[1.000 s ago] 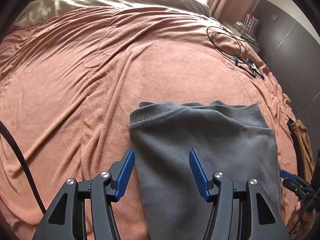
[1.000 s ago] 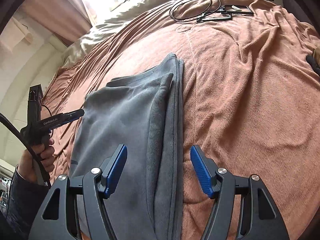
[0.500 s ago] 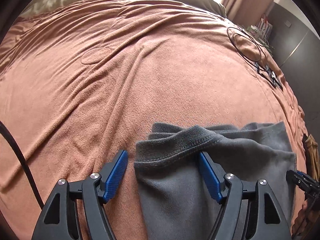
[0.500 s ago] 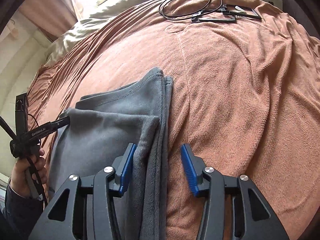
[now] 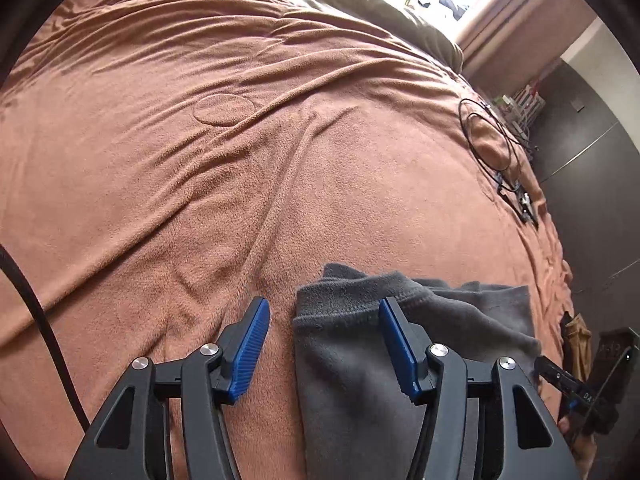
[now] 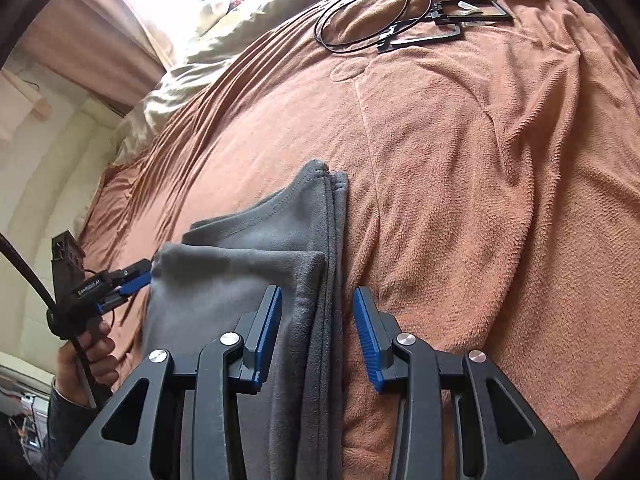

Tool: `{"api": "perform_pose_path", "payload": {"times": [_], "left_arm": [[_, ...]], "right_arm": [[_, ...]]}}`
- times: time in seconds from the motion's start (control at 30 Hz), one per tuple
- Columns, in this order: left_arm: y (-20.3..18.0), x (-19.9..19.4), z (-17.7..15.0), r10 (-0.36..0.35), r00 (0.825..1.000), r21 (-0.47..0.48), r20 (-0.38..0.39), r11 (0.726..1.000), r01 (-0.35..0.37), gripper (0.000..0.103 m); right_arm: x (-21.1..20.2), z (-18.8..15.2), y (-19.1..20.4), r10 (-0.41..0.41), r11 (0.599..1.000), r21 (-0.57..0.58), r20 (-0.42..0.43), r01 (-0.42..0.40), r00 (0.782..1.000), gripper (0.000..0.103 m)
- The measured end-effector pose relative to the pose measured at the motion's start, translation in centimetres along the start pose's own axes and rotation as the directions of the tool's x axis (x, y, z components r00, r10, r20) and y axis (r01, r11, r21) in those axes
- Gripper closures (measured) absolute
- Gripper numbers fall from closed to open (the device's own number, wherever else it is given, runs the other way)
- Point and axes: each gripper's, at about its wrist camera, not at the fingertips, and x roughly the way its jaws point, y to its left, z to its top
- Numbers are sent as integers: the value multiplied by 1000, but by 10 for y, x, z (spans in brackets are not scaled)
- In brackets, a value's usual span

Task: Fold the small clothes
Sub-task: 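Close both grippers on the end of the folded grey shirt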

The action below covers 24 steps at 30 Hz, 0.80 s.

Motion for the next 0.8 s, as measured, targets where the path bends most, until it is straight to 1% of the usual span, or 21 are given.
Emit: {"api": "perform_pose_path", "payload": {"times": [0.07, 0.17, 0.27, 0.33, 0.4, 0.5, 0.67, 0.8], "left_arm": [[1, -3, -6, -25, 999, -1, -24, 1000, 25, 44], [6, -3, -17, -67, 996, -31, -58, 997, 65, 44], [9, -4, -28, -102, 992, -60, -79, 993, 98, 44], [11, -3, -36, -127, 987, -76, -99, 990, 120, 44], [9, -3, -41, -131, 986, -68, -105, 990, 124, 45], [7, -3, -44, -136, 985, -59, -104, 990, 131, 45], [12, 0, -41, -144, 984, -76, -100, 988, 137, 50], [11, 6, -37, -154, 984, -84, -94, 986, 146, 50]], "right_arm": [[0, 1, -5, 25, 1000, 7, -15, -25, 1000, 68], [5, 4, -7, 51, 999, -3, -49, -52, 998, 68], [8, 7, -6, 51, 999, -9, -37, -51, 998, 68], [9, 12, -5, 64, 998, -22, -32, -65, 997, 68], [15, 20, -1, 56, 997, -44, -26, -58, 998, 61], [27, 31, -1, 35, 998, -48, -36, -36, 999, 61], [47, 36, -2, 45, 998, -51, -78, -49, 996, 61], [51, 33, -9, 81, 996, -20, -94, -83, 992, 61]]}}
